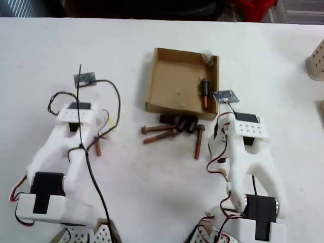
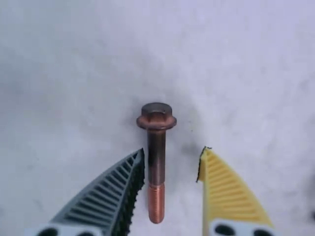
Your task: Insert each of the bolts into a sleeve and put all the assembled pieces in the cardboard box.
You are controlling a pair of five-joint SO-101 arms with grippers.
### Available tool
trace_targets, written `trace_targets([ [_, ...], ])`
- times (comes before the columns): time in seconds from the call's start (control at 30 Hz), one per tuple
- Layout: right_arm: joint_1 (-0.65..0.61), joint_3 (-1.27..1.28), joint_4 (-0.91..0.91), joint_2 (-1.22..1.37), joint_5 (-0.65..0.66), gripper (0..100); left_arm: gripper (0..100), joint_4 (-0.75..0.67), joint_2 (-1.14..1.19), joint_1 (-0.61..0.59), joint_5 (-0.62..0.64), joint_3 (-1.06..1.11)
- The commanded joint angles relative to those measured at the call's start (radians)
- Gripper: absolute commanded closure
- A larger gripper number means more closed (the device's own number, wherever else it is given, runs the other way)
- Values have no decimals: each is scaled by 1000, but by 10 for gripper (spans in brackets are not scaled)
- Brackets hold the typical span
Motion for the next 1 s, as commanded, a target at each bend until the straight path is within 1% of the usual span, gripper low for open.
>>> trace_targets([
  [0.0, 7, -6, -2, -4, 15, 981, 804, -38, 5, -8, -5, -43],
  [0.23, 7, -6, -2, -4, 15, 981, 805, -38, 90, -12, -3, -100],
  [0.37, 8, -6, -2, -4, 15, 981, 805, -43, 114, -16, 71, -106],
  [0.47, 8, -6, -2, -4, 15, 981, 809, -44, 127, -10, 95, -106],
  [0.53, 8, -6, -2, -4, 15, 981, 858, -44, 127, -8, 95, -106],
  [0.6, 8, -6, -2, -4, 15, 981, 964, -44, 127, -8, 95, -106],
  [0.63, 8, -6, -2, -4, 15, 981, 993, -44, 125, -8, 95, -106],
  [0.7, 8, -6, -2, -4, 15, 981, 952, -41, 125, -8, 95, -106],
  [0.77, 8, -6, -2, -4, 15, 981, 978, -40, 125, -10, 95, -106],
  [0.97, 10, -6, -2, -12, 11, 981, 980, -38, 124, -10, 94, -103],
])
